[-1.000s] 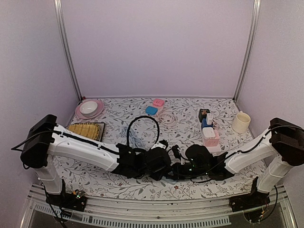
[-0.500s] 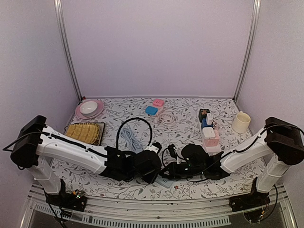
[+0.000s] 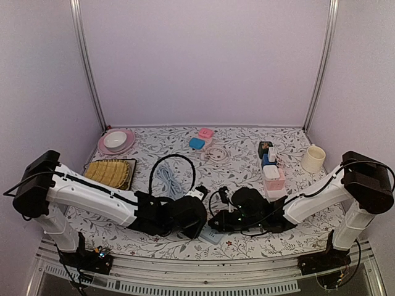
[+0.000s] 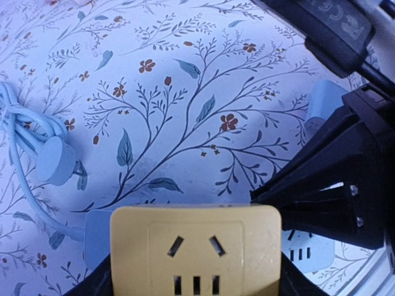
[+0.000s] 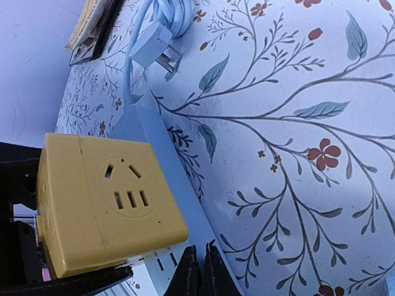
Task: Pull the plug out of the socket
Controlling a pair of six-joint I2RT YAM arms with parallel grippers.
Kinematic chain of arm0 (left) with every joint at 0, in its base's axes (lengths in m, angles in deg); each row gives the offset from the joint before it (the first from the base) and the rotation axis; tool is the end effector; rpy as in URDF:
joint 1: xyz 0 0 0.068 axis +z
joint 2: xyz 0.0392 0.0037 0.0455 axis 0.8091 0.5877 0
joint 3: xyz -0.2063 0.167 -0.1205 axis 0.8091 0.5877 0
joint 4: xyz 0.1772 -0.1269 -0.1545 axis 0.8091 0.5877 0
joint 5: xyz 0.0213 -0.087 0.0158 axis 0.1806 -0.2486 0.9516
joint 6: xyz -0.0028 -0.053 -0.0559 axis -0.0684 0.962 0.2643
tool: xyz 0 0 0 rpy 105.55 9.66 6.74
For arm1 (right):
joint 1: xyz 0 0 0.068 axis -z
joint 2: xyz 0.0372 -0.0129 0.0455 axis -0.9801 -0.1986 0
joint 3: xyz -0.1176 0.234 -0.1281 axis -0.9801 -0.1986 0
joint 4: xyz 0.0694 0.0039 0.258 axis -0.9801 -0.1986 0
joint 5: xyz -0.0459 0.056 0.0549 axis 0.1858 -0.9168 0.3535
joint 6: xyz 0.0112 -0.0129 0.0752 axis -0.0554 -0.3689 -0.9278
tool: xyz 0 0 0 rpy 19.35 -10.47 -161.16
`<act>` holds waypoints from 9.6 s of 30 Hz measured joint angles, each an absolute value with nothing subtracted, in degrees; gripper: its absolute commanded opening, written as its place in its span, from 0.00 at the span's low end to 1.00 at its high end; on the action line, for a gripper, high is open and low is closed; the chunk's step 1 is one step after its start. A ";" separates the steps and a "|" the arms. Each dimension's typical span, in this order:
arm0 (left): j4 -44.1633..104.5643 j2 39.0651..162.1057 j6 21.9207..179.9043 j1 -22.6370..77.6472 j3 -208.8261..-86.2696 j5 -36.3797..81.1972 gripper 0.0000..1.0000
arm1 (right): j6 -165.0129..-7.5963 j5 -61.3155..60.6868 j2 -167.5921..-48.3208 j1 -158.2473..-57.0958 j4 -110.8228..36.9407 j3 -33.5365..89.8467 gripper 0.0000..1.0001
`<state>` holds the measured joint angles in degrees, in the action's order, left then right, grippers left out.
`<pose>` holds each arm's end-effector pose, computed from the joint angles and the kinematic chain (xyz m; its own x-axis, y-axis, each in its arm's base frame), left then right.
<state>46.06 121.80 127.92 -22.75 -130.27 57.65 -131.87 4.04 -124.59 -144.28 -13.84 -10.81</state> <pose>0.1103 -0.3388 0.1634 -0.6518 0.3435 -0.6761 0.5142 0.8555 -0.0611 0.1367 0.3126 0.1166 -0.8919 -0.0542 -0.4490 -0.3639 0.6755 0.6413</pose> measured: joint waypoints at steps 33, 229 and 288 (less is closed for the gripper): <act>43.42 127.35 132.49 -22.05 -135.26 57.63 0.00 | -128.53 8.95 -118.12 -147.93 -23.22 -11.12 0.08; 41.98 107.46 144.88 -17.61 -118.49 61.06 0.94 | -103.83 9.11 -92.28 -95.58 -48.88 -9.81 0.48; 21.08 126.13 139.18 -3.77 -134.01 29.33 0.90 | -114.69 -6.13 -100.54 -113.42 -18.83 -23.69 0.28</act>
